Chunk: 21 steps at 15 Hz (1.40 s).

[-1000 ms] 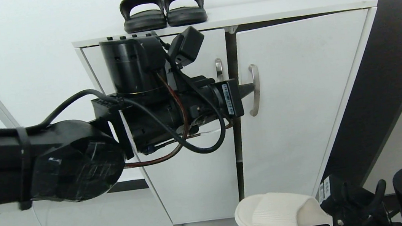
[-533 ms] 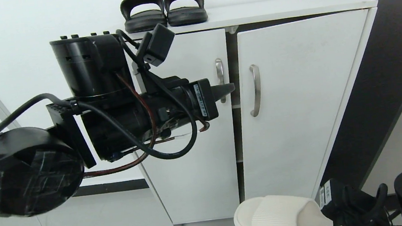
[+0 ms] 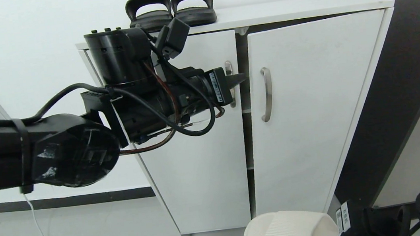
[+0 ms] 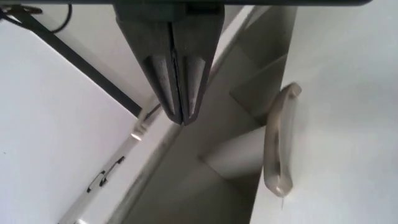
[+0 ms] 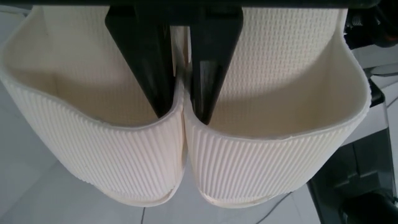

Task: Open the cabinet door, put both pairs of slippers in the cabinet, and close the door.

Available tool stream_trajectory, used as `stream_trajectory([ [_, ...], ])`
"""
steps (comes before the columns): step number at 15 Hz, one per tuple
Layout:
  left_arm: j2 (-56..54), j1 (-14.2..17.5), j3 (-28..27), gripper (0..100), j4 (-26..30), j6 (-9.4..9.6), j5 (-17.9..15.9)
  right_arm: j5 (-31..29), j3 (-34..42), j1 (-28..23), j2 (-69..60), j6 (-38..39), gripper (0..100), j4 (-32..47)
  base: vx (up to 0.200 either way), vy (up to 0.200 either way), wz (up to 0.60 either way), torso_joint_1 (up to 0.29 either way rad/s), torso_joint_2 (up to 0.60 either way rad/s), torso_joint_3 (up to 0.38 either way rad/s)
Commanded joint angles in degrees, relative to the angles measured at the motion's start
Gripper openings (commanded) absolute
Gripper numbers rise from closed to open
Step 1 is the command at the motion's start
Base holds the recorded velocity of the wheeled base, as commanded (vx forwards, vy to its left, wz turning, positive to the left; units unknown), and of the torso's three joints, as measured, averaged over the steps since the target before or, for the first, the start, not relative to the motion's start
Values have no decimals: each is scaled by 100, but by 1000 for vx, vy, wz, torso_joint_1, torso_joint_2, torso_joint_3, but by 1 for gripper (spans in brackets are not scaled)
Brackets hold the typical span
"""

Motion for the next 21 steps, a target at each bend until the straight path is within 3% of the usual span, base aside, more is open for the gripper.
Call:
stream_trajectory([
  [1, 359, 1, -174, 0, -262, -1, -3, 4, 2, 76, 16, 10, 0, 17, 0, 0, 0, 0, 0, 0],
  [5, 790, -8, -315, 0, -702, -19, -12, 4, 2, 94, 121, 19, 0, 26, 0, 0, 0, 0, 0, 0],
  [8, 904, -16, -385, 0, -728, -28, -12, 4, 38, 138, 139, 19, 0, 44, 0, 0, 0, 0, 0, 0],
  [11, 921, -78, -324, 0, -842, -28, 14, 4, 125, 252, 174, 27, 0, 35, -200, 0, 0, 1, 2, 4],
  [14, 877, -491, -42, 0, -1159, -10, 41, 4, 143, 349, 148, 36, 0, 8, -200, 0, 0, -1, 1, 7],
  [16, 886, -1159, 177, 0, -1422, 34, 76, 4, 178, 358, 130, 36, 0, 8, -200, 0, 0, -5, 5, 2],
  [17, 930, -1326, 177, 0, -1545, 34, 76, 4, 196, 367, 130, 27, 0, 0, -200, 0, 0, 2, 2, -2],
  [19, 1053, -1423, 142, 0, -1783, 34, 76, 4, 196, 367, 121, 36, 0, -9, -100, 0, 0, 4, 4, -1],
  [21, 965, -1256, 195, 0, -1897, 7, 85, 4, 187, 358, 130, 36, 0, -44, 0, 0, 0, 0, 0, 0],
])
